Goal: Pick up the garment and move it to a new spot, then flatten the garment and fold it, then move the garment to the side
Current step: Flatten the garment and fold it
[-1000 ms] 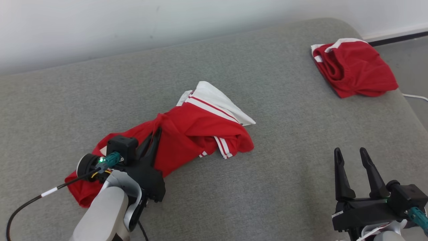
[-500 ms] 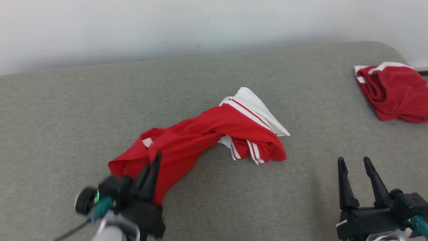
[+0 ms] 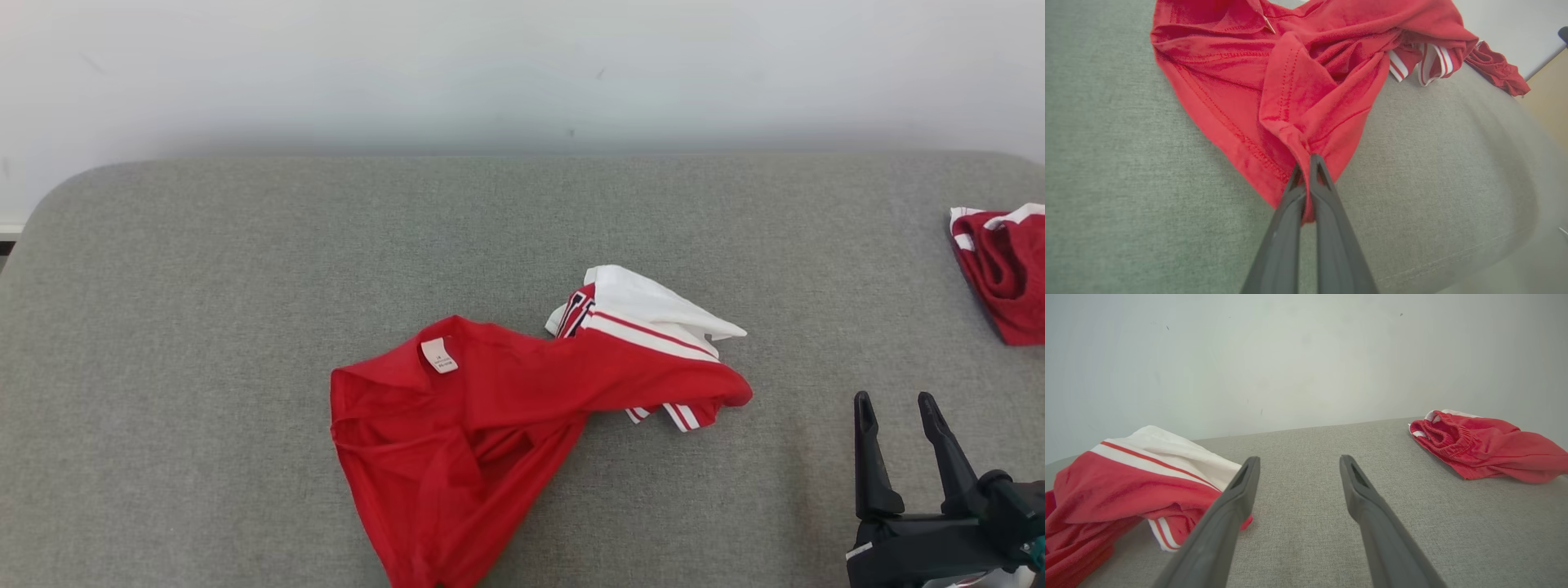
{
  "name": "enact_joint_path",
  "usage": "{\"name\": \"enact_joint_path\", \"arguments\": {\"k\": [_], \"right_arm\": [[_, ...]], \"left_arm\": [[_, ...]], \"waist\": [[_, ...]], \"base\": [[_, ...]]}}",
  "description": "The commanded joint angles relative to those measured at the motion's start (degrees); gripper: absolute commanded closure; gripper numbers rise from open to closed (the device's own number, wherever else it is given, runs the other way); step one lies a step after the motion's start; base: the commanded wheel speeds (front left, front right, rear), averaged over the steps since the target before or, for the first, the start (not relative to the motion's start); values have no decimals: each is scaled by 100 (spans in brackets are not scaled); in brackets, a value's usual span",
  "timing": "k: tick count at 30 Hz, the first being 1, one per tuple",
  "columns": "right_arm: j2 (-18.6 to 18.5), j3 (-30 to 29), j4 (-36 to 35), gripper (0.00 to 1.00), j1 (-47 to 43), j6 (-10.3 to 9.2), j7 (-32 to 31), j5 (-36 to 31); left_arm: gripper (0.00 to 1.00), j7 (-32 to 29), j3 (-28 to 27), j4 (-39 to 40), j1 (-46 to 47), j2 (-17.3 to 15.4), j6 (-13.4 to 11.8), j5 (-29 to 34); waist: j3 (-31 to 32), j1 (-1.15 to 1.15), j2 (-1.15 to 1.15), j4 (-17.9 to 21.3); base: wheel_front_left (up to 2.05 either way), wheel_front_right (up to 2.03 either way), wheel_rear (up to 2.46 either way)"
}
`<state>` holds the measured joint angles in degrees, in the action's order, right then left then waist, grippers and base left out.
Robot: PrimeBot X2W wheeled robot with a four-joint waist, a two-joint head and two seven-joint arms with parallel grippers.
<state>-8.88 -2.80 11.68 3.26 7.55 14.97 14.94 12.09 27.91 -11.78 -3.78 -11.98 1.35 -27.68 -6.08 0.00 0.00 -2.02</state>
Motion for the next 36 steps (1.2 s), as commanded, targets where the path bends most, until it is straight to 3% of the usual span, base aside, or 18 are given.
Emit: {"name": "enact_joint_path", "arguments": {"k": [1,4,5,6,7,18,23,36], "right_arm": [[-7,-9,-3,0,-78,-15,18,-44],[18,-8,17,0,-114,-15,10,-47],[18,-13,29,0,-119,-15,7,-49],[15,-17,39,0,-120,-15,7,-47],[14,-26,48,0,-118,-15,6,-48],[48,-77,67,0,-197,-15,-7,-95],[27,-82,110,0,-212,-15,-4,-52],[112,-60,221,0,-223,-15,12,14]], "left_arm": [[100,30,25,-42,-87,34,11,-33],[100,15,111,-247,-115,98,36,-17],[86,60,91,-258,-84,131,6,-13],[66,98,70,-245,-50,149,-10,-8],[0,140,32,-186,-2,160,-15,11],[0,319,-888,812,194,63,-139,279],[0,311,-1645,1102,142,150,-235,726],[0,312,-2681,843,310,411,27,1199]], "waist": [[30,0,0,-28],[70,0,0,-47],[88,0,0,-53],[103,0,0,-60],[125,0,0,-67],[268,0,0,-62],[320,0,0,46],[303,0,0,285]], "base": [[0,0,0],[0,0,0],[0,0,0],[0,0,0],[0,0,0],[0,0,0],[0,0,0],[0,0,0]]}}
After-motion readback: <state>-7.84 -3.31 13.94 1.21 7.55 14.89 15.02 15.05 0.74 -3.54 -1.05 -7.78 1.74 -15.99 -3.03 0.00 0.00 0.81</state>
